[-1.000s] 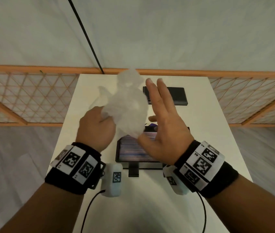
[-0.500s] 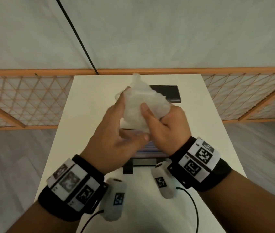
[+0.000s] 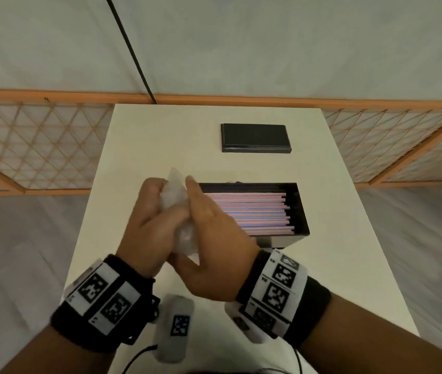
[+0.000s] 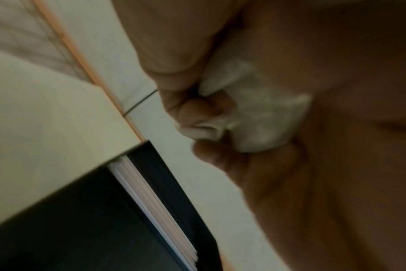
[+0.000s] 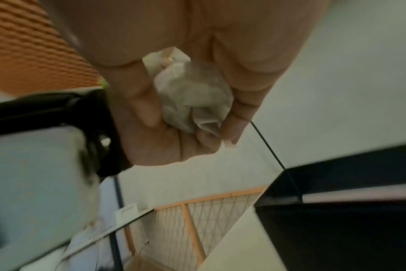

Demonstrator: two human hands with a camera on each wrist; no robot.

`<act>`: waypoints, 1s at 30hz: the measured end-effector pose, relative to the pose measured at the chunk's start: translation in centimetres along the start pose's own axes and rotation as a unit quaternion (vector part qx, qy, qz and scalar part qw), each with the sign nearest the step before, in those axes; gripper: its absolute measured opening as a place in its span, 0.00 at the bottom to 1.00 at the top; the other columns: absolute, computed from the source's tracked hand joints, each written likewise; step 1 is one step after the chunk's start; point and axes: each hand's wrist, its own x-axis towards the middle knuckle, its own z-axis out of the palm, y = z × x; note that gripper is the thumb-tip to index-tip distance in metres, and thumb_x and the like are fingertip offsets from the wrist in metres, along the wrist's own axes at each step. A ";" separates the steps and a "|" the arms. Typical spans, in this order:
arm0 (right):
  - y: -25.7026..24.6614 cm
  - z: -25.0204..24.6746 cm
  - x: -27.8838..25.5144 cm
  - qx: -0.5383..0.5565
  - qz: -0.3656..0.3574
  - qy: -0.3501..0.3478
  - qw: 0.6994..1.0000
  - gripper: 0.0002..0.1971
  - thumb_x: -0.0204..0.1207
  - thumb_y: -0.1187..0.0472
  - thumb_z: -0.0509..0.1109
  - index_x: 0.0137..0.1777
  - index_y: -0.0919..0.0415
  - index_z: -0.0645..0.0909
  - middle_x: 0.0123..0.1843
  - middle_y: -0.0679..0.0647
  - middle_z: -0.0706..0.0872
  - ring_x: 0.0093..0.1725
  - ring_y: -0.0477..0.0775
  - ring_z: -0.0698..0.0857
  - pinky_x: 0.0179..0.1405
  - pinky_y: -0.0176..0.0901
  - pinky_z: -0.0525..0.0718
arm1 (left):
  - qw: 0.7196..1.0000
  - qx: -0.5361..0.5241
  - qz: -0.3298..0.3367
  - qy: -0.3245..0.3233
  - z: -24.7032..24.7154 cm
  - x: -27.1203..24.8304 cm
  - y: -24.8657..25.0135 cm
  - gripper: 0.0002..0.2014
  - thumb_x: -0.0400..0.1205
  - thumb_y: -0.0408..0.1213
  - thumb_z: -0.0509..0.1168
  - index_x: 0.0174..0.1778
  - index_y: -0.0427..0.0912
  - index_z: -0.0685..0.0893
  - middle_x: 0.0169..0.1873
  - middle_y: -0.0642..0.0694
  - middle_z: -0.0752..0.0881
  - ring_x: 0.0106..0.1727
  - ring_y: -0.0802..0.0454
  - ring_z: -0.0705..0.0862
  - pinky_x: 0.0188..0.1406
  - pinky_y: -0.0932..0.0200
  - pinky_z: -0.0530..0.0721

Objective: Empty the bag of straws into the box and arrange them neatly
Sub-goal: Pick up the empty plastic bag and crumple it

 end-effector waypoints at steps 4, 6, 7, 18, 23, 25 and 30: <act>-1.0 1.2 2.3 0.045 0.030 0.075 0.996 0.12 0.69 0.61 0.64 0.52 0.57 0.82 0.48 0.53 0.87 0.48 0.56 0.86 0.45 0.53 0.84 | 0.982 0.128 0.101 -0.093 -2.0 -0.5 -0.4 0.16 0.76 0.53 0.66 0.51 0.50 0.70 0.42 0.54 0.81 0.43 0.52 0.84 0.43 0.44 0.85; -1.5 1.9 2.8 0.151 0.062 0.072 0.984 0.08 0.68 0.64 0.64 0.43 0.65 0.83 0.39 0.61 0.87 0.39 0.63 0.86 0.40 0.60 0.85 | 0.945 0.246 0.200 -0.080 -3.4 -0.4 -1.1 0.18 0.84 0.61 0.60 0.58 0.51 0.69 0.54 0.52 0.79 0.55 0.47 0.82 0.58 0.42 0.84; -2.0 2.3 3.0 0.236 0.088 0.068 0.965 0.09 0.67 0.66 0.64 0.40 0.72 0.81 0.34 0.65 0.86 0.34 0.63 0.83 0.36 0.59 0.84 | 0.933 0.267 0.233 -0.070 -3.9 -0.4 -1.4 0.22 0.87 0.64 0.56 0.63 0.50 0.69 0.61 0.49 0.76 0.63 0.45 0.80 0.66 0.43 0.81; -1.8 4.4 2.8 0.487 0.287 -0.068 0.822 0.14 0.53 0.55 0.68 0.38 0.58 0.87 0.43 0.60 0.86 0.40 0.58 0.83 0.42 0.49 0.75 | 0.921 0.315 0.152 -0.172 -7.6 -1.0 -1.4 0.24 0.74 0.45 0.70 0.66 0.42 0.80 0.51 0.50 0.86 0.50 0.53 0.84 0.45 0.63 0.80; -2.4 4.2 -0.1 0.027 0.133 0.010 0.991 0.30 0.74 0.43 0.72 0.74 0.52 0.72 0.55 0.43 0.85 0.46 0.43 0.86 0.49 0.43 0.83 | 0.906 0.364 0.176 -0.129 -6.9 -2.3 -3.9 0.14 0.69 0.33 0.69 0.48 0.36 0.79 0.45 0.40 0.80 0.43 0.46 0.80 0.39 0.63 0.76; -1.7 5.1 -1.4 0.023 0.049 0.008 0.999 0.16 0.81 0.49 0.67 0.65 0.54 0.78 0.47 0.45 0.86 0.41 0.42 0.83 0.40 0.38 0.80 | 0.930 0.313 0.138 -0.137 -5.9 -3.5 -4.5 0.23 0.69 0.36 0.71 0.57 0.36 0.70 0.50 0.41 0.74 0.43 0.58 0.75 0.40 0.70 0.73; 1.2 7.2 -2.3 0.224 0.139 -0.017 0.964 0.14 0.86 0.65 0.62 0.40 0.70 0.82 0.36 0.62 0.86 0.35 0.55 0.81 0.39 0.45 0.78 | 0.900 0.384 0.190 -0.084 -3.9 -6.8 -4.5 0.29 0.66 0.39 0.59 0.65 0.39 0.77 0.58 0.42 0.78 0.55 0.45 0.80 0.54 0.47 0.82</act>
